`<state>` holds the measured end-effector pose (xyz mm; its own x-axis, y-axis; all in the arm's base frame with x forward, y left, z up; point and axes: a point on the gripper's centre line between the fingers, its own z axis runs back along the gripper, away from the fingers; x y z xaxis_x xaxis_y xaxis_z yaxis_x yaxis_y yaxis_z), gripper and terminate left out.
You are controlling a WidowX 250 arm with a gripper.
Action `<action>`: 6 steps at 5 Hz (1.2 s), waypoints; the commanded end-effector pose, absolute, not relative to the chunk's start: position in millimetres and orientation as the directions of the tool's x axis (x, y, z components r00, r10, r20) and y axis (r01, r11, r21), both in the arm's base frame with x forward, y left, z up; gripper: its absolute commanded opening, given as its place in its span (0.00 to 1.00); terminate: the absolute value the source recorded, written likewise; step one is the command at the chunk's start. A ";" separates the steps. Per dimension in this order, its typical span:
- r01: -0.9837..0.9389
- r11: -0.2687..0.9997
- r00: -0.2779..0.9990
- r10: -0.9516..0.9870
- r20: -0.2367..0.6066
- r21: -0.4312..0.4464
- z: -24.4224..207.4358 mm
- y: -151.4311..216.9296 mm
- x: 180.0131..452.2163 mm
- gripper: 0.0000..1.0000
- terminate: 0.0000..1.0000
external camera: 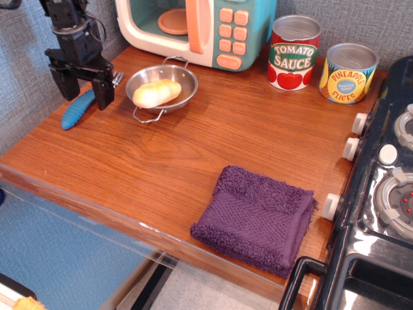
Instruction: Put the blue spoon on top of the purple cloth.
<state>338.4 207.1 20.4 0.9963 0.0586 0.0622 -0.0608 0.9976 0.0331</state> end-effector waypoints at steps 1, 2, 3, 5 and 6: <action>-0.046 0.995 0.997 0.041 0.064 0.086 25.1 201.7 341.0 1.00 0.00; -0.039 0.995 0.998 0.034 0.052 0.087 16.6 190.2 336.7 0.00 0.00; -0.036 0.995 0.998 0.031 0.050 0.097 17.8 187.3 333.9 0.00 0.00; -0.139 0.987 0.981 0.126 0.148 0.081 63.0 202.0 329.0 0.00 0.00; -0.235 0.969 0.946 0.209 0.249 0.079 110.0 194.5 321.2 0.00 0.00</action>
<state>317.0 191.9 90.0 0.9533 0.2266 0.1996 -0.2420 0.9687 0.0557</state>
